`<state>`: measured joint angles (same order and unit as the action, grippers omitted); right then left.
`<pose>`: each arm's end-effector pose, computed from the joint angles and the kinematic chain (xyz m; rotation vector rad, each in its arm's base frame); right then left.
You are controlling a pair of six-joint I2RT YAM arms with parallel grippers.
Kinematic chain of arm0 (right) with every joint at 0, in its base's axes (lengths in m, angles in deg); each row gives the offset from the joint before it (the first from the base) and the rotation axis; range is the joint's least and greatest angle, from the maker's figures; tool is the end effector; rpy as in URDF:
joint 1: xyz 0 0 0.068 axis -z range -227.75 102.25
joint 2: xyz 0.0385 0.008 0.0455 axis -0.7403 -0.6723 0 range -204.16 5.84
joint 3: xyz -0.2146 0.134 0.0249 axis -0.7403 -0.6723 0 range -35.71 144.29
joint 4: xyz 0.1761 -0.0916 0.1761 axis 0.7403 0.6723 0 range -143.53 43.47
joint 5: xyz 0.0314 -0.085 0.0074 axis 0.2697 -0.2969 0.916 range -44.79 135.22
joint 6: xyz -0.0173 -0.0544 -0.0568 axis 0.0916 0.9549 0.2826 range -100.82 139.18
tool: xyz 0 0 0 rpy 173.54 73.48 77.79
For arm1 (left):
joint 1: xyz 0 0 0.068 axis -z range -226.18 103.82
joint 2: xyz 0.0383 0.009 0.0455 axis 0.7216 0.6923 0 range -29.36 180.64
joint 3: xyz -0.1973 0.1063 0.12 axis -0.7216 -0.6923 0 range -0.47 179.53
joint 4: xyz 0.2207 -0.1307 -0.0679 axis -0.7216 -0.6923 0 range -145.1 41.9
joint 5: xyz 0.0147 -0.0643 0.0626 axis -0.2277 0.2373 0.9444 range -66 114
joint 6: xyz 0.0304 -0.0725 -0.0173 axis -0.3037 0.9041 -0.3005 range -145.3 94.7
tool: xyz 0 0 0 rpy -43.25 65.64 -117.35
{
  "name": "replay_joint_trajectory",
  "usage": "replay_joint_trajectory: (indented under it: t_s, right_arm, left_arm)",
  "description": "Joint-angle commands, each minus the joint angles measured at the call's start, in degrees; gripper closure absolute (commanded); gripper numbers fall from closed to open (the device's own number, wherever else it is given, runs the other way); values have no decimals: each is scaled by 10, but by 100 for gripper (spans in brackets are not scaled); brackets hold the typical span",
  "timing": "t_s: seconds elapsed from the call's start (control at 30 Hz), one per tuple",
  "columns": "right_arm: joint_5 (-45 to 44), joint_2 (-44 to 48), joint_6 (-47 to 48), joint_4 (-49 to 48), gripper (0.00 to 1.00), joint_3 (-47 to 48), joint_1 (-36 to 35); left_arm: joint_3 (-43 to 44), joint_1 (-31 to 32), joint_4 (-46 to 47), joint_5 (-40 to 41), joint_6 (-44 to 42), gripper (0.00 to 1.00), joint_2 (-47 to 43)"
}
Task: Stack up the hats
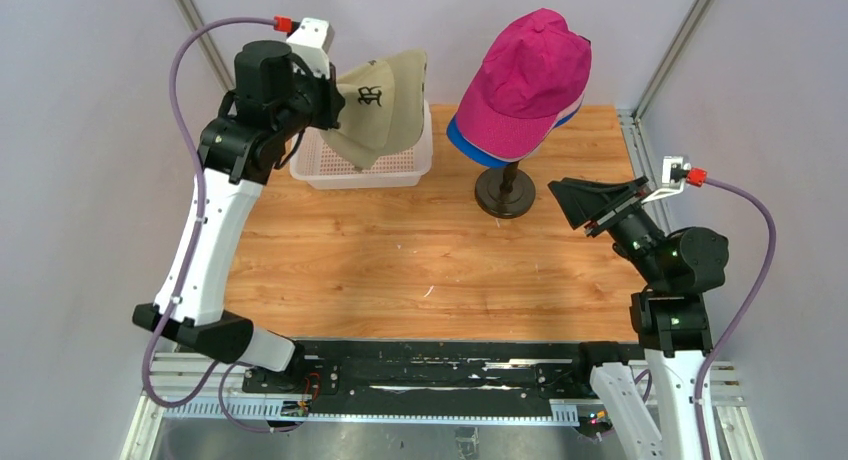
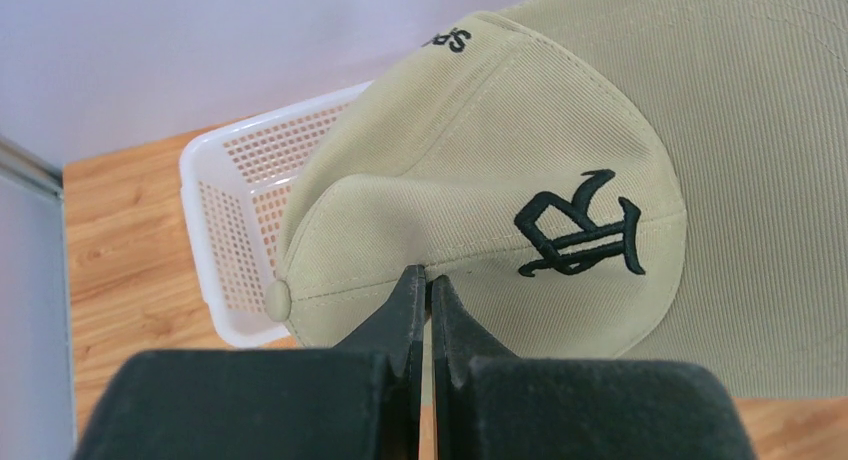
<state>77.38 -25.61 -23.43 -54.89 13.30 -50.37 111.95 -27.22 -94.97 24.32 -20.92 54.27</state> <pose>0.1545 0.0441 0.4166 -0.0473 1.3619 1.0166 0.3017 -0.1033 0.4847 0.2369 1.8808 -0.2730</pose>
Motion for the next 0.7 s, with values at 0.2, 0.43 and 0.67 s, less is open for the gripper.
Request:
replay_joint_trajectory:
  t_s: [0.2,0.43,0.67]
  right_arm:
    - [94,-6,-35,26,53,54,-8]
    - [138,-14,-113,-7,55,36,-8]
    - [200,-24,-224,-66,55,-7,-8]
  left_arm:
    - [-82,73,-25,-16,-108,100,-104]
    - [-127,142,-26,16,-182,100,-151]
    - [-180,229,-26,69,-260,100,-181]
